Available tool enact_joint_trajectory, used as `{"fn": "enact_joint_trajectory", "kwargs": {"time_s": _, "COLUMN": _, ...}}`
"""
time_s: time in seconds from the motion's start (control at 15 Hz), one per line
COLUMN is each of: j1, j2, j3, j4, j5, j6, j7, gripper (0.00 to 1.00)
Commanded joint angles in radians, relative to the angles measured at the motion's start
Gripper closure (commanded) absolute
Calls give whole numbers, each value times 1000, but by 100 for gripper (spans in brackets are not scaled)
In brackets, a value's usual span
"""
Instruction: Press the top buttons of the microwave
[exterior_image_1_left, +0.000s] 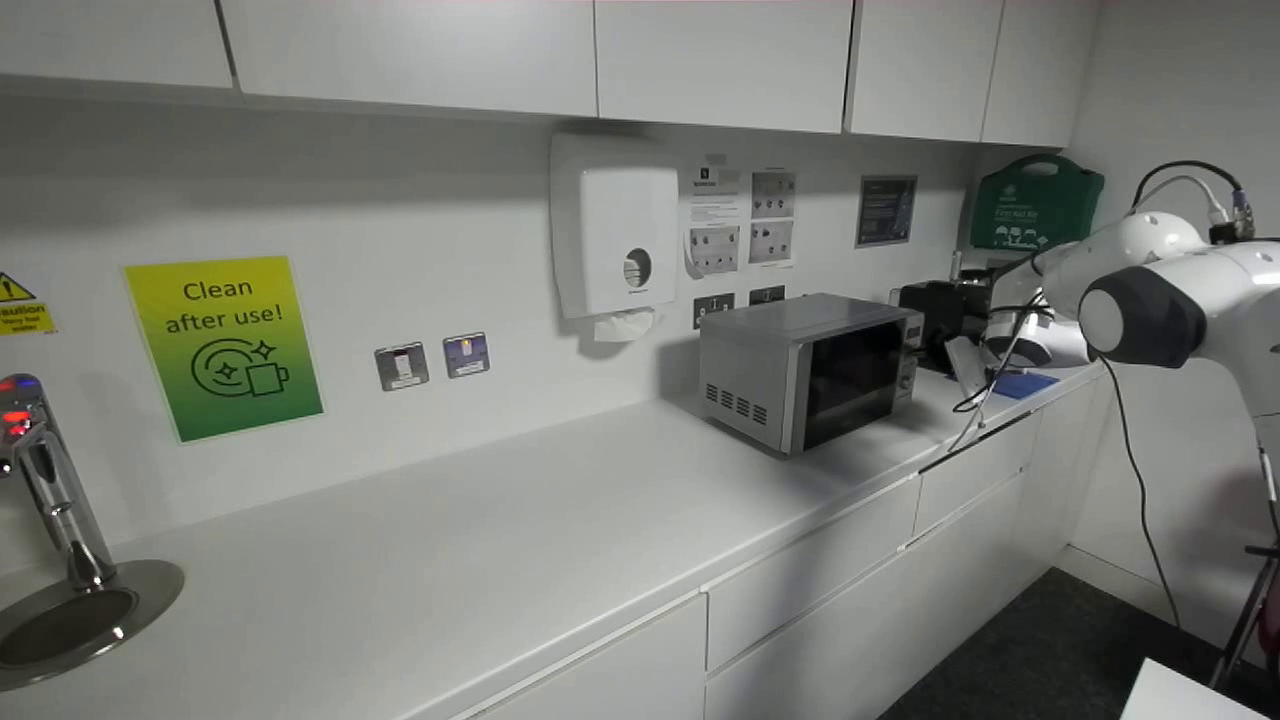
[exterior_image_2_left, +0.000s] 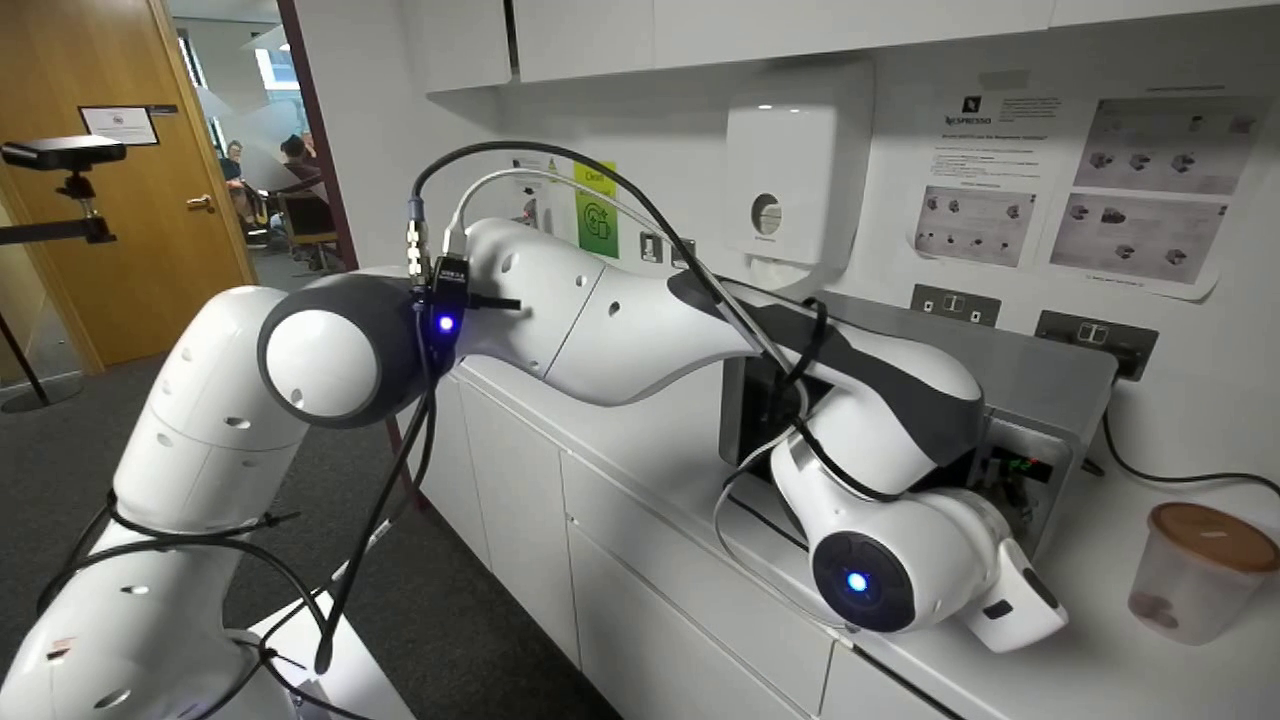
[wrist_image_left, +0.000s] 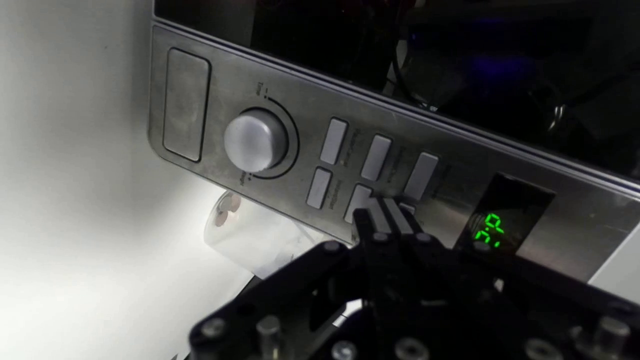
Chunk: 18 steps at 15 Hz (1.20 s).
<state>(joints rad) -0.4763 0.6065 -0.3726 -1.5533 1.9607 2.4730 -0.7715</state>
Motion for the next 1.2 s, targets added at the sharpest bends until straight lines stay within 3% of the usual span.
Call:
{"fn": "enact_joint_trajectory", "kwargs": {"time_s": 0.0, "j1": -10, "j2": -63, "j3": 10, "j4": -48, "j5": 42, "j6": -42, "j7": -51, "gripper": 100}}
{"fn": "enact_joint_trajectory", "kwargs": {"time_s": 0.53, "j1": -9, "j2": -90, "j3": 0, "j4": -54, "j5": 98, "j6": -69, "j7": -163, "gripper": 100}}
{"fn": "enact_joint_trajectory", "kwargs": {"time_s": 0.8, "j1": 3, "j2": -88, "j3": -9, "j4": -57, "j5": 33, "j6": -28, "j7": -94, "gripper": 100}}
{"fn": "enact_joint_trajectory", "kwargs": {"time_s": 1.13, "j1": 6, "j2": -74, "j3": -9, "j4": -61, "j5": 23, "j6": -3, "j7": -96, "gripper": 100}}
